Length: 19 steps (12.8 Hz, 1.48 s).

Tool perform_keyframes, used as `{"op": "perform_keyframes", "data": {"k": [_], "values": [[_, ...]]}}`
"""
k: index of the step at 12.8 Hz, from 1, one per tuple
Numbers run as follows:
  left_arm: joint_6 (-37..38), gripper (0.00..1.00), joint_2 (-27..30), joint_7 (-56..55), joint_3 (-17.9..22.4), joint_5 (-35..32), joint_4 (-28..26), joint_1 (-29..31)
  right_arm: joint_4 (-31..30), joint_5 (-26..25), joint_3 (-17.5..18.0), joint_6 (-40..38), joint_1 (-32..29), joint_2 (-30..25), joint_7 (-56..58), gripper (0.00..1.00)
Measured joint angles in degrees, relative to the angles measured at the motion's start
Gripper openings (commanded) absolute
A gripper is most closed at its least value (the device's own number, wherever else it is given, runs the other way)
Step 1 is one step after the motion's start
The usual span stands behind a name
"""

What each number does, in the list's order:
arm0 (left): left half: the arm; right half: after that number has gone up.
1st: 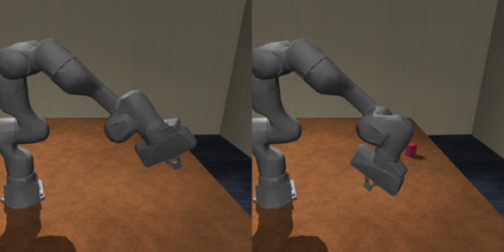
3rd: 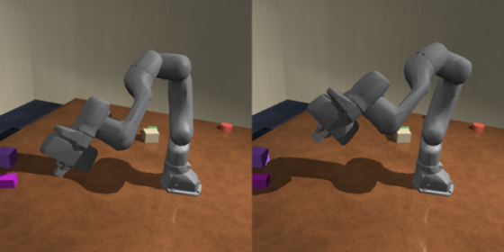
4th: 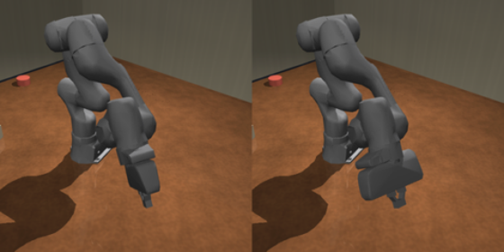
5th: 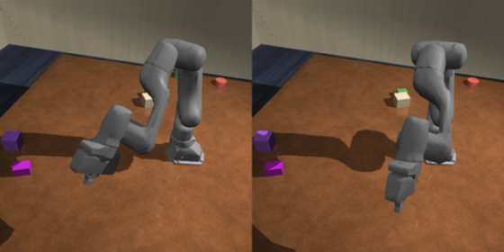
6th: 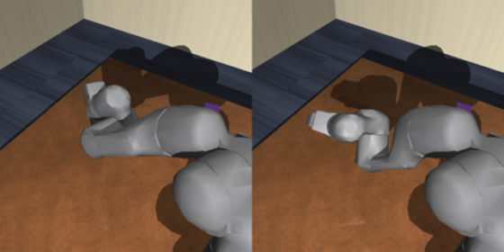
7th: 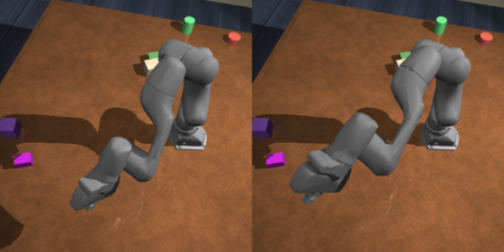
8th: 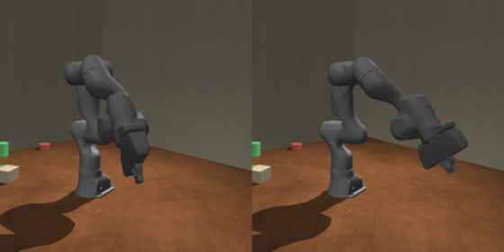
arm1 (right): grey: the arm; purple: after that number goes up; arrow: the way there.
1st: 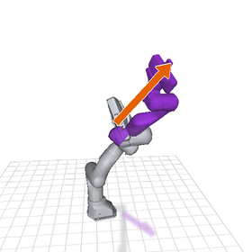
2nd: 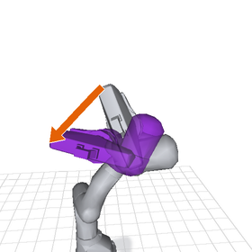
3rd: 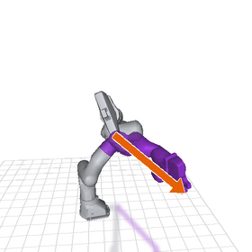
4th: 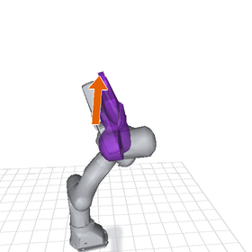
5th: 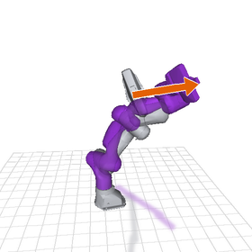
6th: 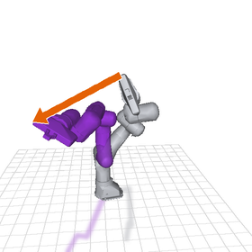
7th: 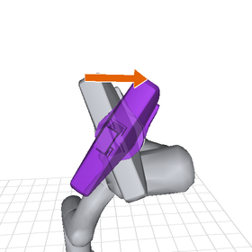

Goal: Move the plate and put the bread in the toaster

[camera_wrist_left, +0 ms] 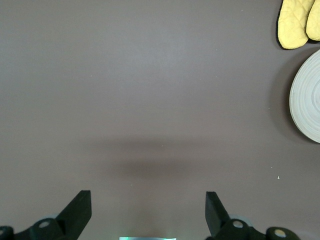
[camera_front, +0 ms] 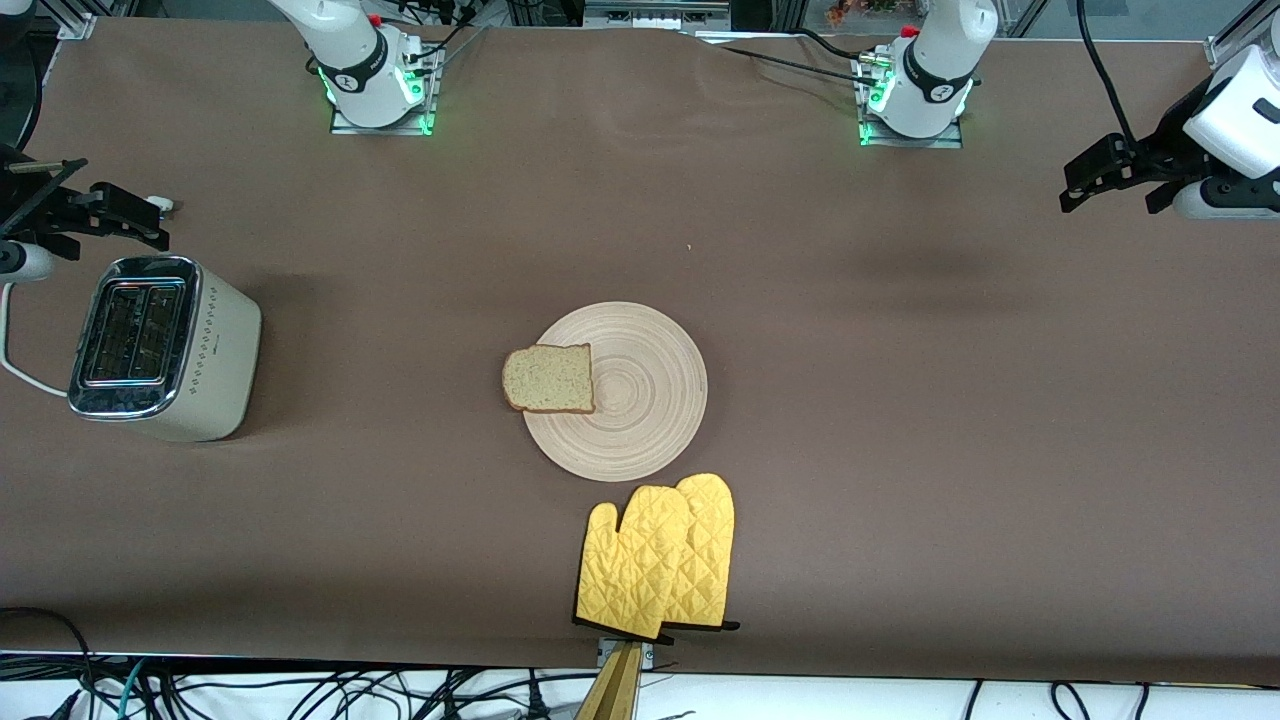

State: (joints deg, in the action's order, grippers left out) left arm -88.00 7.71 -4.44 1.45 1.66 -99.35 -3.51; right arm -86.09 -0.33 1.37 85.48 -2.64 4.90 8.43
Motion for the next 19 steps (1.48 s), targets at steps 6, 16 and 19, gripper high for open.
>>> {"op": "perform_keyframes", "data": {"k": [6, 16, 19], "values": [[0.6, 1.00, 0.0, 0.0, 0.0, 0.0, 0.0, 0.1, 0.0, 0.0, 0.0, 0.0, -0.1, 0.0, 0.0, 1.00], [0.6, 1.00, -0.2, 0.0, 0.0, 0.0, 0.4, 0.2, 0.0, 0.0, 0.0, 0.0, -0.1, 0.0, 0.0, 1.00], [0.6, 1.00, -0.7, 0.0, 0.0, 0.0, 1.3, 0.2, 0.0, 0.0, 0.0, 0.0, -0.1, 0.0, 0.0, 1.00]]}}
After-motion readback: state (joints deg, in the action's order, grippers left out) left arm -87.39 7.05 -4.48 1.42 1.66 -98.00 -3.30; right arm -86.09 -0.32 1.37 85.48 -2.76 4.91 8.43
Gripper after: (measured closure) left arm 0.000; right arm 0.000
